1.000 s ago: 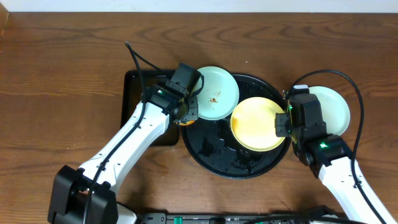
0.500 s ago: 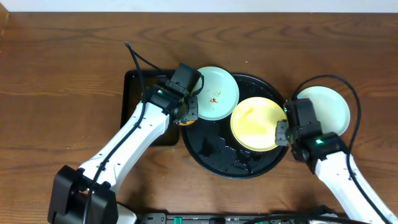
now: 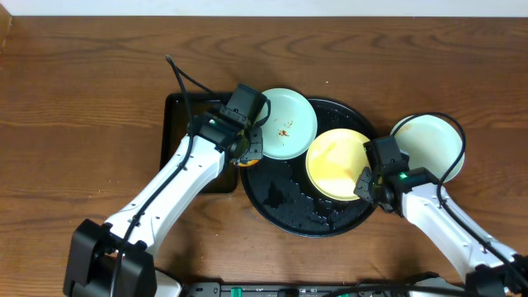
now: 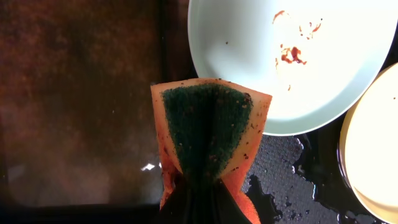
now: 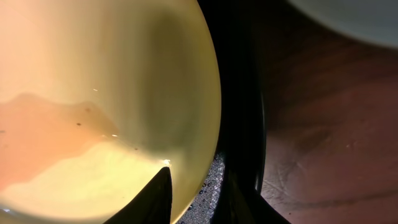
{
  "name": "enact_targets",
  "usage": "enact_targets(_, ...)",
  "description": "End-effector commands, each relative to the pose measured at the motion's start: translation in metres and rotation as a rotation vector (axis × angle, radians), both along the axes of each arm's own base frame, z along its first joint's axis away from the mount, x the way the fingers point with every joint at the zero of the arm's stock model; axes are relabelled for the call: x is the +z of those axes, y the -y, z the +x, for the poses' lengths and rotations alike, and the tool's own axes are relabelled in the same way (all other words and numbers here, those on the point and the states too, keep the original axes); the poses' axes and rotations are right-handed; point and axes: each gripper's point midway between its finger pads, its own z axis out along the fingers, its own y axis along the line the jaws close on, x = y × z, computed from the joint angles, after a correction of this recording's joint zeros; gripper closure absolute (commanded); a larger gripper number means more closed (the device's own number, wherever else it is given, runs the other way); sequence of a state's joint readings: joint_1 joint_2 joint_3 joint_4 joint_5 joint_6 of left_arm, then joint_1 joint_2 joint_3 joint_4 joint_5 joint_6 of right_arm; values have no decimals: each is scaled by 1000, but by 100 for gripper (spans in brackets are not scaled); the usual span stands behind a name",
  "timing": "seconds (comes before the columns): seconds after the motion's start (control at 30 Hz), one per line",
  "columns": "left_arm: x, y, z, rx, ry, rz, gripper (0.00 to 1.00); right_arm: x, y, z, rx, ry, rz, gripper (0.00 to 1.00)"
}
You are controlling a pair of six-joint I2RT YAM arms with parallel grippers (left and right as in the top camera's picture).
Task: Clean dirty plates on tray and stack at the side
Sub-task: 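Slide the yellow plate rightward with right gripper toward the green plate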
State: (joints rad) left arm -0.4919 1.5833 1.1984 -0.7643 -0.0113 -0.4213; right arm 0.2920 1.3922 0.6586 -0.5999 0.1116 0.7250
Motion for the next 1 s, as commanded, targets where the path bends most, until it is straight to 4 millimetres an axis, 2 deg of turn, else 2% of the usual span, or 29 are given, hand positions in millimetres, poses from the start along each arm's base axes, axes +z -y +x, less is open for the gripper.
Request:
enact_targets(0.0, 5, -5, 0, 2, 18, 14, 92, -10, 3, -6, -94, -43, 20, 72)
enact_targets(0.17, 5, -5, 0, 2, 18, 15, 92, -17, 2, -2, -135, -41, 28, 73)
enact_targets(0.23, 5, -5, 1, 2, 18, 14, 92, -15, 0, 6, -135, -10, 39, 79)
enact_targets(0.3, 5, -5, 1, 2, 18, 15, 92, -14, -1, 11, -134, 12, 46, 89)
enact_targets(0.4, 5, -5, 0, 2, 18, 15, 92, -13, -2, 13, -134, 18, 49, 98)
enact_targets(0.67, 5, -5, 0, 5, 17, 14, 92, -15, -1, 7, -134, -4, 41, 99)
enact_targets(0.87, 5, -5, 0, 5, 17, 14, 91, -11, -3, 19, -41, 42, 28, 99)
enact_targets(0.97, 5, -5, 0, 5, 16, 14, 92, -2, -3, 27, 26, 89, 7, 99)
